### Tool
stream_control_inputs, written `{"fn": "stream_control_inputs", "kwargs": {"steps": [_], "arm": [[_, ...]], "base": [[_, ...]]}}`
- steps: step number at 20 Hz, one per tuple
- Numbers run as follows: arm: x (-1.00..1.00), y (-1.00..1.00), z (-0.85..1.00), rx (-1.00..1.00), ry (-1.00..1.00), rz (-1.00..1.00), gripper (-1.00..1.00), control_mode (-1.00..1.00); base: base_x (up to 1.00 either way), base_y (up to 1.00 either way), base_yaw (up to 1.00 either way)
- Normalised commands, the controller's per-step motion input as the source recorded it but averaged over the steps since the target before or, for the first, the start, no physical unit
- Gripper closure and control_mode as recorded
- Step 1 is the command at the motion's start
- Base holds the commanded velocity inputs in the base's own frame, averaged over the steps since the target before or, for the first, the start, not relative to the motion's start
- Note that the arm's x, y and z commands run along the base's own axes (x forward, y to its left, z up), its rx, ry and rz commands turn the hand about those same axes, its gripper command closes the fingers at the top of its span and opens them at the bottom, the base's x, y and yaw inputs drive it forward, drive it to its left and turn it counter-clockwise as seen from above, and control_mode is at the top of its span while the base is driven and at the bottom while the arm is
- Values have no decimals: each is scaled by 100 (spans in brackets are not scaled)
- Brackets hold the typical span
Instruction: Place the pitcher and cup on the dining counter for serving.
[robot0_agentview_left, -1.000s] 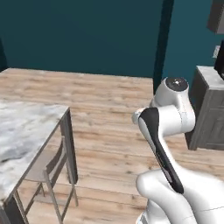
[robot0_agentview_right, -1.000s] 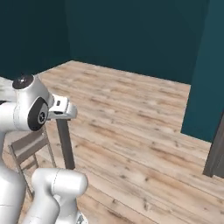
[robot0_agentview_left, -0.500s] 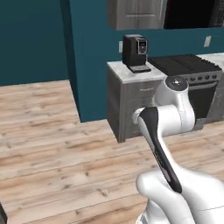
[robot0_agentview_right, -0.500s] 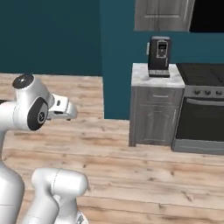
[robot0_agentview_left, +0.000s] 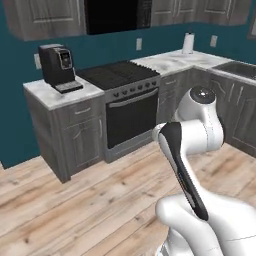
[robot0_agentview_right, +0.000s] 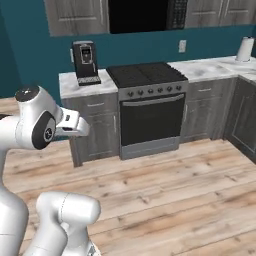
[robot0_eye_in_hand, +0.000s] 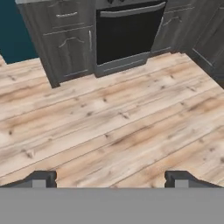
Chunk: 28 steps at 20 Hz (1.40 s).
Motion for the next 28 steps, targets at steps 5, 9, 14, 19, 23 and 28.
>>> {"fn": "stream_control_inputs", "kwargs": {"steps": [5, 9, 14, 19, 23, 28], "arm": [[0, 0, 0, 0, 0, 0, -100, 100], [0, 0, 0, 0, 0, 0, -100, 100], [0, 0, 0, 0, 0, 0, -100, 100], [0, 0, 0, 0, 0, 0, -100, 100], [0, 0, 0, 0, 0, 0, -100, 100], [0, 0, 0, 0, 0, 0, -100, 100]], "base": [[69, -64, -50], [80, -57, -49], [73, -52, -52], [72, -31, -55], [73, -3, -57], [95, 4, -46]]}}
